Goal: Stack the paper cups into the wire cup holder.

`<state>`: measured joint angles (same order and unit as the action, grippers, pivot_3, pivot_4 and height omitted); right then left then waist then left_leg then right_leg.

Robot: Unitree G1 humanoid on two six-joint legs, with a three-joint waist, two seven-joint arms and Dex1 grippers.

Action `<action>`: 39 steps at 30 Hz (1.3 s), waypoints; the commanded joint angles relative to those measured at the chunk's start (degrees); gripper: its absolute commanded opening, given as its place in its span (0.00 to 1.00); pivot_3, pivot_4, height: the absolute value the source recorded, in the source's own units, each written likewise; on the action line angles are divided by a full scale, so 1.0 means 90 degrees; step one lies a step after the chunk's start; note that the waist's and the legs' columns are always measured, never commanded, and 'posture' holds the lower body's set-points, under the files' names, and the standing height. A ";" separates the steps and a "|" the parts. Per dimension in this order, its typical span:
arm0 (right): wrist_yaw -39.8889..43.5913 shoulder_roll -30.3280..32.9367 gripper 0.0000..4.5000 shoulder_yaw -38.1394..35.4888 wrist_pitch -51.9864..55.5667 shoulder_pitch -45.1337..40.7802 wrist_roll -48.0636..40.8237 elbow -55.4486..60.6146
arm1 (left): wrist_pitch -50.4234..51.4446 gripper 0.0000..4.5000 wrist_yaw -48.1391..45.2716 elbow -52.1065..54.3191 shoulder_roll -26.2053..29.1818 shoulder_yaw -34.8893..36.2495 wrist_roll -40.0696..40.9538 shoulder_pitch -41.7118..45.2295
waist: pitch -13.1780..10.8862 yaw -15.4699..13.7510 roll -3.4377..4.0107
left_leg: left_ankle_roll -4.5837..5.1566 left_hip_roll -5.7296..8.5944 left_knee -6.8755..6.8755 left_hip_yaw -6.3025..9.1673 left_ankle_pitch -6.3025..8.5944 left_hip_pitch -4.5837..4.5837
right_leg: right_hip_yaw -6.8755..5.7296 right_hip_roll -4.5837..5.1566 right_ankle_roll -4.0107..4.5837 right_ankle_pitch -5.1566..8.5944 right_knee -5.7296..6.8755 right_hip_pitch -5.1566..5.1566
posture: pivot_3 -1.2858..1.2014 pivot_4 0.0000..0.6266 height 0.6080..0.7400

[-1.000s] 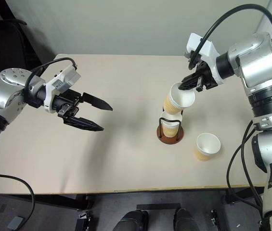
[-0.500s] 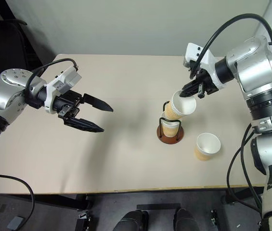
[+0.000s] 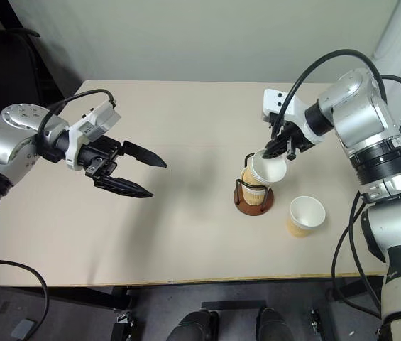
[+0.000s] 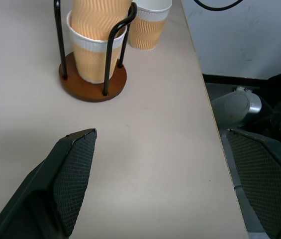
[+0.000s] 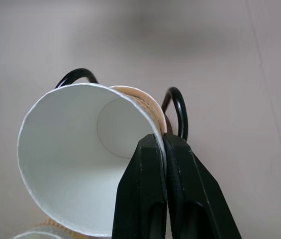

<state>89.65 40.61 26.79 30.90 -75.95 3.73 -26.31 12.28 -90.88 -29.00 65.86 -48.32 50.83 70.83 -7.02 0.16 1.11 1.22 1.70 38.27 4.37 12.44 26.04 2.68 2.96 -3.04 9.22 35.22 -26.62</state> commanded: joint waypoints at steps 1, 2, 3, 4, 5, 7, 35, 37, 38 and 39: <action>0.0141 0.0050 0.02 -0.0011 -0.0172 -0.0105 0.0122 0.0080 | 0.0006 1.00 -0.0180 0.0122 0.0135 0.0267 0.0073 0.0031 | 0.0000 0.0000 0.0000 | 0.0000 0.0000 0.0000 0.0000 0.0000 0.0000 | 0.0000 0.0000 0.0000 0.0000 0.0000 0.0000 | 0.52 0.24 1.00; 0.0150 0.0032 0.02 -0.0009 -0.0205 -0.0115 0.0152 0.0059 | 0.0004 1.00 -0.0180 0.0121 0.0137 0.0266 0.0071 0.0032 | 0.0000 0.0000 0.0000 | 0.0000 0.0000 0.0000 0.0000 0.0000 0.0000 | 0.0000 0.0000 0.0000 0.0000 0.0000 0.0000 | 0.52 0.24 1.00; 0.0150 0.0001 0.02 -0.0001 -0.0232 -0.0122 0.0181 0.0040 | 0.0000 1.00 -0.0180 0.0116 0.0135 0.0264 0.0067 0.0034 | 0.0000 0.0000 0.0000 | -0.0001 0.0000 0.0000 0.0000 -0.0001 0.0000 | 0.0000 0.0000 0.0000 0.0000 0.0001 0.0000 | 0.52 0.24 1.00; 0.0141 -0.0034 0.02 0.0009 -0.0258 -0.0123 0.0213 0.0024 | -0.0004 1.00 -0.0180 0.0108 0.0130 0.0262 0.0063 0.0037 | 0.0000 0.0000 0.0000 | 0.0000 0.0000 0.0000 0.0000 -0.0001 0.0000 | 0.0000 0.0000 0.0000 0.0000 0.0001 0.0000 | 0.52 0.24 1.00; 0.0077 -0.0094 0.02 0.0016 -0.0284 -0.0127 0.0255 -0.0012 | -0.0003 1.00 -0.0180 0.0100 0.0123 0.0258 0.0060 0.0044 | 0.0000 0.0001 0.0000 | -0.0001 0.0000 0.0000 0.0000 -0.0001 0.0000 | 0.0000 0.0000 0.0001 -0.0001 0.0002 0.0000 | 0.52 0.24 1.00; 0.0006 -0.0217 0.10 -0.0004 -0.0238 -0.0140 0.0286 -0.0051 | -0.0009 1.00 -0.0180 0.0092 0.0117 0.0251 0.0054 0.0049 | 0.0000 0.0008 0.0000 | -0.0002 0.0000 0.0000 0.0000 -0.0002 -0.0002 | 0.0000 0.0000 0.0001 -0.0001 0.0004 0.0000 | 0.52 0.24 1.00; -0.0116 0.3224 0.88 -0.2524 0.4099 0.2819 -0.2795 0.6113 | -0.0096 1.00 -0.0180 -0.0508 -0.0710 0.0436 -0.0038 0.0447 | -0.0003 -0.0089 -0.0001 | -0.0034 -0.0031 0.0001 0.0032 -0.0022 -0.0008 | -0.0102 0.0007 0.0018 0.0035 0.0005 0.0051 | 0.52 0.24 1.00; -0.0305 0.3461 0.88 -0.2549 0.3787 0.3270 -0.2774 0.6319 | -0.0098 1.00 -0.0180 -0.0548 -0.0763 0.0426 -0.0031 0.0474 | -0.0003 -0.0081 -0.0002 | -0.0036 -0.0032 0.0001 0.0030 -0.0026 -0.0013 | -0.0102 0.0005 0.0012 0.0036 0.0008 0.0052 | 0.52 0.24 1.00; -0.0412 0.3561 0.88 -0.2545 0.3601 0.3574 -0.2735 0.6436 | -0.0097 1.00 -0.0180 -0.0567 -0.0796 0.0418 -0.0027 0.0493 | -0.0003 -0.0083 -0.0003 | -0.0035 -0.0033 0.0001 0.0032 -0.0027 -0.0013 | -0.0099 0.0006 0.0009 0.0034 0.0007 0.0053 | 0.52 0.24 1.00; -0.0506 0.3658 0.88 -0.2542 0.3407 0.3853 -0.2697 0.6528 | -0.0099 1.00 -0.0180 -0.0578 -0.0819 0.0412 -0.0024 0.0505 | -0.0004 -0.0086 -0.0005 | -0.0035 -0.0030 0.0000 0.0033 -0.0032 -0.0015 | -0.0102 0.0002 0.0007 0.0033 0.0007 0.0055 | 0.52 0.24 1.00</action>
<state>86.59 72.41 5.64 64.11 -42.42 -20.58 30.39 11.95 -90.89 -33.95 58.10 -46.62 49.93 73.55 -7.06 -0.62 1.06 0.92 1.41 38.29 4.72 12.14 25.88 1.77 2.99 -2.99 9.51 35.27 -26.08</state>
